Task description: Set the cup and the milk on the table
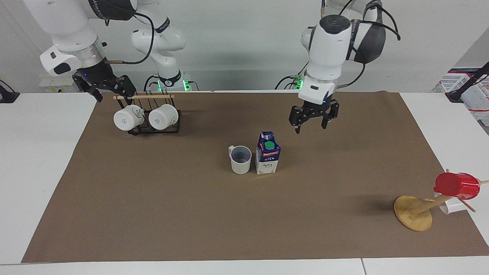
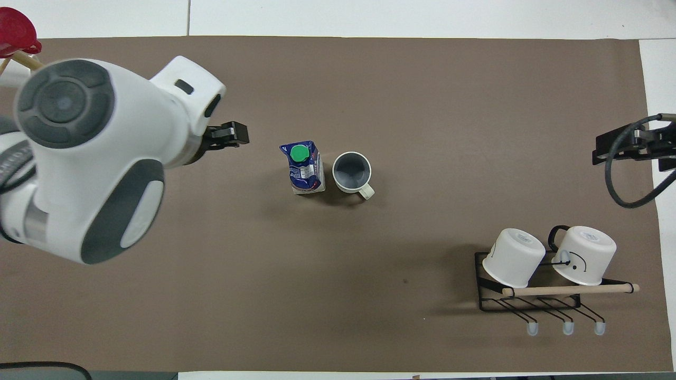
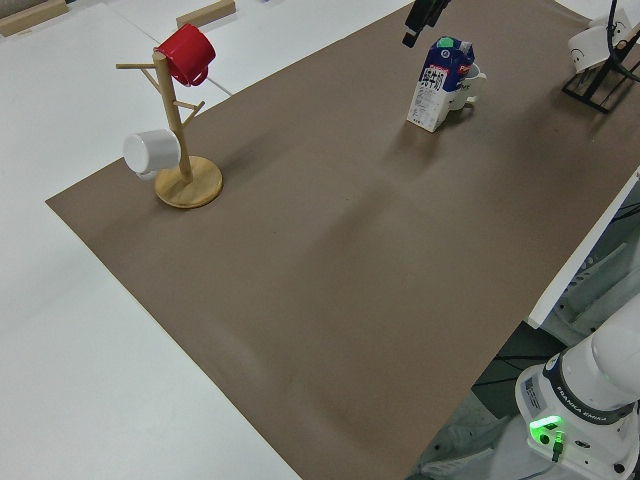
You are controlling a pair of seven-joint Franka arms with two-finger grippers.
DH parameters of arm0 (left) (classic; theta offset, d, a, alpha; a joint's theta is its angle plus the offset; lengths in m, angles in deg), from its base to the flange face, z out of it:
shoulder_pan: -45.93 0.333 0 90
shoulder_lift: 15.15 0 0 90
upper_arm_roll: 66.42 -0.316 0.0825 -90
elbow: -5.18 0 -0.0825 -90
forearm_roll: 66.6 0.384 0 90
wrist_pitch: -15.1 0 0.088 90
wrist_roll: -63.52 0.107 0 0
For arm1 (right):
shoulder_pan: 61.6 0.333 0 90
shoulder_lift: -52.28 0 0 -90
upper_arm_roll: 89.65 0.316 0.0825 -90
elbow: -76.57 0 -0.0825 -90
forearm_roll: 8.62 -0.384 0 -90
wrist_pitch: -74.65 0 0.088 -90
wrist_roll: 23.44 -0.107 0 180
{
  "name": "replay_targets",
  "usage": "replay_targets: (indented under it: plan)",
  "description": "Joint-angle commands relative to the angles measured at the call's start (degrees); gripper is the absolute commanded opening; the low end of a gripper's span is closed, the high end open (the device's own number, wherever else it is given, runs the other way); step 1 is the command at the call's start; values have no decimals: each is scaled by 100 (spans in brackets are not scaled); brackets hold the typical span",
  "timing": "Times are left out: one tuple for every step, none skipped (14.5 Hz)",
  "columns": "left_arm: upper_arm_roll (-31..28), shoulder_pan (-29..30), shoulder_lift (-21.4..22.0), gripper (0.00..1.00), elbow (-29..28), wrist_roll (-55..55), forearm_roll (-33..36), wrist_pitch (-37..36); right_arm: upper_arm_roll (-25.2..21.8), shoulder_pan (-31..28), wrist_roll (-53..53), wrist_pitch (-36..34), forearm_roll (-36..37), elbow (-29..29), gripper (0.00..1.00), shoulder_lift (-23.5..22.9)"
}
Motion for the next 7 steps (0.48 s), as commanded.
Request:
replay_targets:
  plan:
    - [29,669,325,100,-391,998,-147,-58,30,0,-88,-33,-69,101,100,102]
    - [38,958,334,100,-383,1358,-165,-110,39,0,-88,-33,-69,101,100,102]
    - [29,1188,334,100,-365,1762,-234,-180,39,0,-88,-33,-69,101,100,102]
    - [29,1451,334,100,-322,2140,-339,-198,39,0,-88,-33,-69,101,100,102]
    - [29,1671,334,100,-260,2414,-471,-216,39,0,-88,-33,-69,101,100,102]
    - [20,1830,334,100,-155,2591,-559,-294,39,0,-88,-33,-69,93,100,102]
    - [12,1945,325,100,2,2775,-569,-452,39,9,-88,-7,-60,93,100,102]
